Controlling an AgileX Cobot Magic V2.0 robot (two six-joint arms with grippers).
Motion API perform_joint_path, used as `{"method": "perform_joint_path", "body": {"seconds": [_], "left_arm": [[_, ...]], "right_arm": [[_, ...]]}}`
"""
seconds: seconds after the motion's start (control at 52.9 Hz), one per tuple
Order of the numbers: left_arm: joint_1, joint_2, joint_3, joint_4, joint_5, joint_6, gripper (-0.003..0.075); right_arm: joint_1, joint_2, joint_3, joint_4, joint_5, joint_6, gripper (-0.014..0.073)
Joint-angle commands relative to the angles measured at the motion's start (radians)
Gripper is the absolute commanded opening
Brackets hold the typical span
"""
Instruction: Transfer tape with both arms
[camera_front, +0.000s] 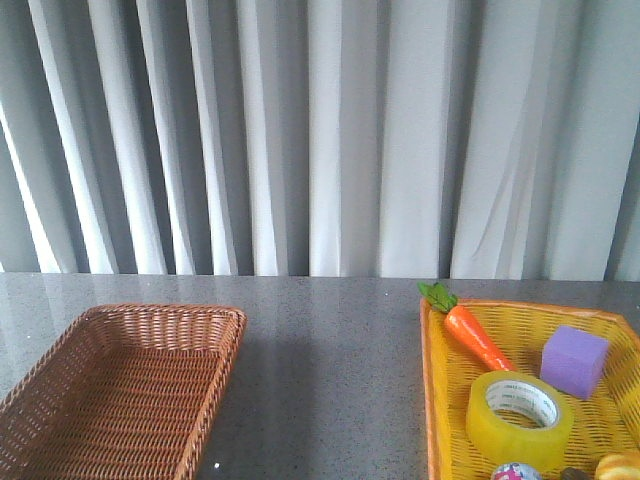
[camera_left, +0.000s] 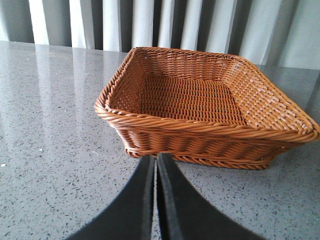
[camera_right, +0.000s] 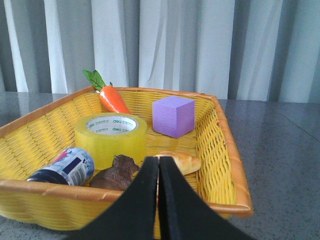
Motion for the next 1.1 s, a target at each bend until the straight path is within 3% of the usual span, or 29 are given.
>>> {"method": "perform_joint_path", "body": {"seconds": [0.0, 0.17, 0.397, 0.549, 0.776, 0.87, 1.078], "left_arm": [[0.001, -0.007, -0.024, -0.005, -0.161, -0.004, -0.0006], [-0.003, -0.007, -0.035, -0.005, -0.395, -0.005, -0.0006], [-0.003, 0.074, -0.133, -0.004, -0.597, -0.006, -0.0006], [-0.003, 0.285, -0.338, -0.001, -0.535, 0.002, -0.0006], [-0.099, 0.644, -0.68, 0.0, -0.287, 0.131, -0.0006], [-0.119, 0.76, -0.765, -0.014, -0.169, 0.126, -0.0006], [-0.119, 0.876, -0.811, -0.013, -0.166, 0.126, -0.0004]], "right_arm": [[0.001, -0.01, 0.007, -0.001, -0.172, -0.011, -0.0008], [0.001, -0.009, -0.029, -0.009, -0.4, 0.039, -0.0008], [0.001, 0.178, -0.243, -0.091, -0.405, 0.049, -0.0008], [0.035, 0.451, -0.497, -0.159, -0.298, 0.104, -0.0008], [0.127, 0.794, -0.78, -0.187, 0.078, 0.086, -0.0008], [0.13, 0.88, -0.796, -0.196, 0.054, 0.086, -0.0008], [0.13, 0.976, -0.796, -0.192, 0.018, 0.086, -0.0007]]}}
